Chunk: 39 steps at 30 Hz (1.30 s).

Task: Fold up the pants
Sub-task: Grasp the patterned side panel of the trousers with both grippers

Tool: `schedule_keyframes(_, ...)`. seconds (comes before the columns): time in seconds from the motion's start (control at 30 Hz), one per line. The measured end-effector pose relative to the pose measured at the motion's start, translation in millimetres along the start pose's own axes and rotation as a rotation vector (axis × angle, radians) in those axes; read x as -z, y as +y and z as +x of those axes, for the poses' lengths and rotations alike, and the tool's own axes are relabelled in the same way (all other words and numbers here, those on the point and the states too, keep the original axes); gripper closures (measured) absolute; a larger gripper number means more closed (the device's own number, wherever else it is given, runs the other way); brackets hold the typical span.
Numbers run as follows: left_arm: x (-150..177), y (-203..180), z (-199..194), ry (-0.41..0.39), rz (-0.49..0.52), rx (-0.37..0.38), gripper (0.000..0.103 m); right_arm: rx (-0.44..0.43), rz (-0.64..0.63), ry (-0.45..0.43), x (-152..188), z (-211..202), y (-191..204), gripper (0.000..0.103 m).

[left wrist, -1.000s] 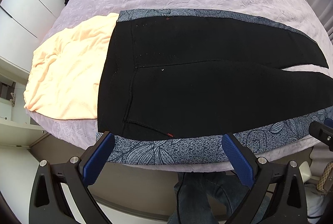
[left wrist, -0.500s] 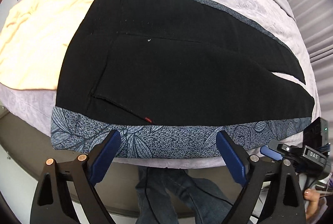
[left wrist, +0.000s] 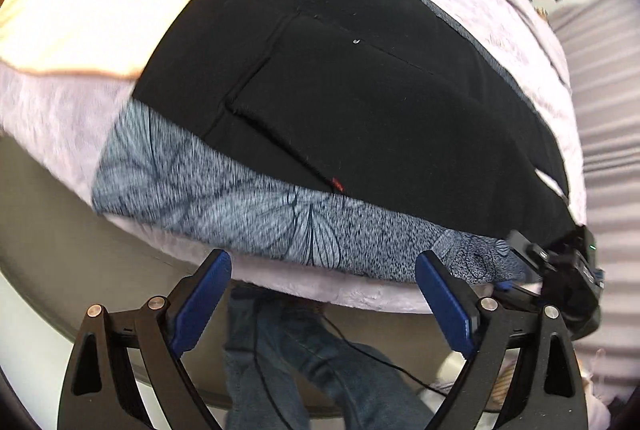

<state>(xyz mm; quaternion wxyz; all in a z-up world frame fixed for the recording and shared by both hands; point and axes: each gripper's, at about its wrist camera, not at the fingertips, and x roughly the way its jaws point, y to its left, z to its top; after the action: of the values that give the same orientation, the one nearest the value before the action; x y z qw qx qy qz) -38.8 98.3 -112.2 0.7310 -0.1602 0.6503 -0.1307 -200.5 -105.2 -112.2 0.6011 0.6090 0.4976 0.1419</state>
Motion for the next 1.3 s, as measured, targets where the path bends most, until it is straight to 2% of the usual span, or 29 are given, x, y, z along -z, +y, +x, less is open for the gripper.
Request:
schedule_keyframes(0.07,5,3,3,0.018,-0.049,0.046,0.009,-0.024,-0.025,0.027,-4,18,17,0.044)
schedule_keyframes(0.17,5,4,6,0.023,-0.101,0.133,0.009,-0.082,-0.036,0.029,-7,24,41,0.044)
schedule_keyframes(0.27,-7,-1,5,-0.009,-0.153,0.211,0.009,-0.102,-0.072,0.030,-8,24,60,0.044)
schedule_keyframes(0.37,-28,10,5,-0.057,-0.215,0.208,0.009,-0.066,-0.098,0.052,-10,27,67,0.044)
schedule_keyframes(0.5,-41,34,11,-0.046,-0.268,0.128,0.009,-0.029,-0.065,0.046,-12,32,59,0.044)
schedule_keyframes(0.53,-42,38,11,-0.051,-0.266,0.093,0.019,-0.022,-0.050,0.033,-10,31,50,0.044)
schedule_keyframes(0.57,-45,38,10,-0.047,-0.263,0.069,0.038,-0.009,-0.027,0.000,-8,21,43,0.044)
schedule_keyframes(0.6,-47,42,11,-0.026,-0.261,0.051,0.045,0.002,-0.007,-0.036,-7,13,36,0.044)
schedule_keyframes(0.63,-43,42,17,-0.018,-0.262,0.044,0.061,0.004,0.020,-0.069,-8,5,30,0.044)
schedule_keyframes(0.67,-43,44,17,-0.013,-0.259,0.031,0.075,-0.010,0.078,-0.114,-7,-7,19,0.050)
schedule_keyframes(0.7,-44,45,13,-0.009,-0.245,0.014,0.077,-0.023,0.122,-0.139,-10,-15,7,0.058)
schedule_keyframes(0.73,-42,45,11,-0.009,-0.242,0.013,0.077,-0.033,0.171,-0.161,-10,-20,-2,0.081)
schedule_keyframes(0.77,-42,45,9,-0.013,-0.237,0.009,0.077,-0.040,0.208,-0.185,-10,-29,-10,0.095)
schedule_keyframes(0.83,-42,39,2,-0.024,-0.210,-0.023,0.079,-0.042,0.210,-0.219,-10,-40,-9,0.097)
schedule_keyframes(0.93,-43,23,-18,-0.067,-0.183,-0.051,0.079,-0.032,0.121,-0.254,-22,-66,18,0.098)
schedule_keyframes(1.0,-52,14,-29,-0.101,-0.172,-0.046,0.079,-0.031,0.054,-0.257,-41,-78,42,0.098)
schedule_keyframes(1.07,-62,5,-38,-0.117,-0.144,-0.048,0.079,-0.020,0.048,-0.218,-57,-85,45,0.098)
schedule_keyframes(1.13,-63,4,-39,-0.111,-0.134,-0.058,0.079,-0.031,0.065,-0.147,-55,-89,38,0.095)
schedule_keyframes(1.2,-60,6,-28,-0.081,-0.133,-0.084,0.079,0.027,0.073,-0.062,-30,-79,34,0.063)
schedule_keyframes(1.23,-62,6,-19,-0.064,-0.134,-0.091,0.079,0.050,0.076,-0.048,-21,-83,25,0.026)
schedule_keyframes(1.27,-60,10,-12,-0.040,-0.127,-0.098,0.079,0.067,0.094,-0.040,-14,-76,18,0.018)
schedule_keyframes(1.3,-58,14,-7,-0.022,-0.124,-0.108,0.079,0.065,0.122,-0.038,-11,-70,11,0.019)
